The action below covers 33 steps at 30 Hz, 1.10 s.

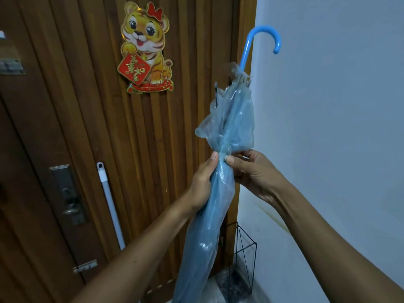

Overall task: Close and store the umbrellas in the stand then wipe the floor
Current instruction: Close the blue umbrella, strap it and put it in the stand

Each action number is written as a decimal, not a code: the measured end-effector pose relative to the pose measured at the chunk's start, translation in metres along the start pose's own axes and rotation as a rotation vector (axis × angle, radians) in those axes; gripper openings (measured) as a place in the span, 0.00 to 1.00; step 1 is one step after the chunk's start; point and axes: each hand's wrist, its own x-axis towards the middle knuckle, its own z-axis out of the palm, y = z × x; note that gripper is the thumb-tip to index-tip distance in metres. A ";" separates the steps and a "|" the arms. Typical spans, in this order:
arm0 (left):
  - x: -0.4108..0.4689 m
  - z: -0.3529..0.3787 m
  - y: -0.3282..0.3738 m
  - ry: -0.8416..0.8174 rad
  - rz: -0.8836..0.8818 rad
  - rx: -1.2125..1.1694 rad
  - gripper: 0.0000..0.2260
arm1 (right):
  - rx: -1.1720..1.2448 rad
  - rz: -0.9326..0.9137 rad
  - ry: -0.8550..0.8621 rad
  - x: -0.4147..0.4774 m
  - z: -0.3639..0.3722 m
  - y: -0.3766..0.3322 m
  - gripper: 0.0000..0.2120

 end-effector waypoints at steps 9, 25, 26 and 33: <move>0.018 -0.032 -0.003 -0.186 -0.292 -0.050 0.31 | -0.071 -0.100 -0.050 0.026 0.003 0.015 0.20; 0.062 -0.056 -0.038 -0.068 -0.178 0.098 0.21 | -0.228 -0.195 0.128 0.056 -0.002 0.028 0.29; 0.064 -0.056 -0.038 -0.072 -0.179 0.121 0.23 | -0.242 -0.179 0.150 0.055 -0.005 0.028 0.27; 0.093 -0.064 -0.069 -0.014 -0.062 0.186 0.15 | -0.353 -0.076 0.331 0.050 -0.043 0.041 0.17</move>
